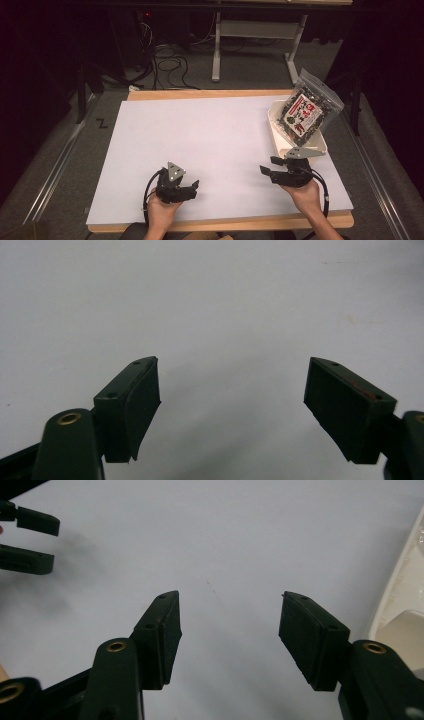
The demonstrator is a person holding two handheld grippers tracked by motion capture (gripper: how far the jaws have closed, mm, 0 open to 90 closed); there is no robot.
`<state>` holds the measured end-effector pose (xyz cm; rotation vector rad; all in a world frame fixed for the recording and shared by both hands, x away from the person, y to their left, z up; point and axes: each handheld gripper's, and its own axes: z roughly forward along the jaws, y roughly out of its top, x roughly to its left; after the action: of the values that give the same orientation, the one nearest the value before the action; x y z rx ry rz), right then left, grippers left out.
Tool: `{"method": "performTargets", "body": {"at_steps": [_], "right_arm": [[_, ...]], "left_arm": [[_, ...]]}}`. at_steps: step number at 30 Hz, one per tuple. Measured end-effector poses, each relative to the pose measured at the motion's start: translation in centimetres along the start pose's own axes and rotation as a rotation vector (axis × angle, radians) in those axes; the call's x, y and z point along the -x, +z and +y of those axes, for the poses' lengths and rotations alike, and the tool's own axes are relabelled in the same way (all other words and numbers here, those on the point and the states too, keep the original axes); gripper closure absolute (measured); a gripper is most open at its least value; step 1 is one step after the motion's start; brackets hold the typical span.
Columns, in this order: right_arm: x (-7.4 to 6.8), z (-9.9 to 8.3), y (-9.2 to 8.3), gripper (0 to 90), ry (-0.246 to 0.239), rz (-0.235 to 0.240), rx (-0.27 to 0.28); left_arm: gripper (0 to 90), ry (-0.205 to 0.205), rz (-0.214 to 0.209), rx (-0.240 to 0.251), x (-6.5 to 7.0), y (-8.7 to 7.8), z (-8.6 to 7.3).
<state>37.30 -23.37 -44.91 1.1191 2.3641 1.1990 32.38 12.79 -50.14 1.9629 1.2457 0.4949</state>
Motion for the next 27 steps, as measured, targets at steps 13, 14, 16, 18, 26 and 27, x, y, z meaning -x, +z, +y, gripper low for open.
{"method": "performTargets", "body": {"at_steps": [13,14,16,18,26,27], "right_arm": [[-0.2,-1.0,2.0,42.5,-0.022,-0.034,-0.034],[-0.3,-1.1,2.1,42.5,-0.025,-0.035,-0.035],[-0.3,-1.1,2.2,42.5,-0.026,-0.038,-0.036],[-0.5,-1.3,2.3,42.4,-0.031,-0.041,-0.038],[-0.8,-2.0,3.0,42.1,-0.059,-0.025,-0.054],[-0.9,-2.0,3.0,42.1,-0.054,-0.013,-0.056]], "left_arm": [[23.5,0.000,-0.005,-0.001,0.0,0.0,0.0],[23.5,0.002,-0.003,-0.003,0.0,0.0,0.0],[23.5,0.003,-0.001,-0.002,0.1,0.0,0.0],[23.5,0.003,-0.002,-0.003,0.1,0.0,0.0],[23.5,0.010,-0.007,-0.007,0.1,0.0,0.0],[23.5,0.008,-0.007,-0.007,0.1,0.0,0.0]]}}
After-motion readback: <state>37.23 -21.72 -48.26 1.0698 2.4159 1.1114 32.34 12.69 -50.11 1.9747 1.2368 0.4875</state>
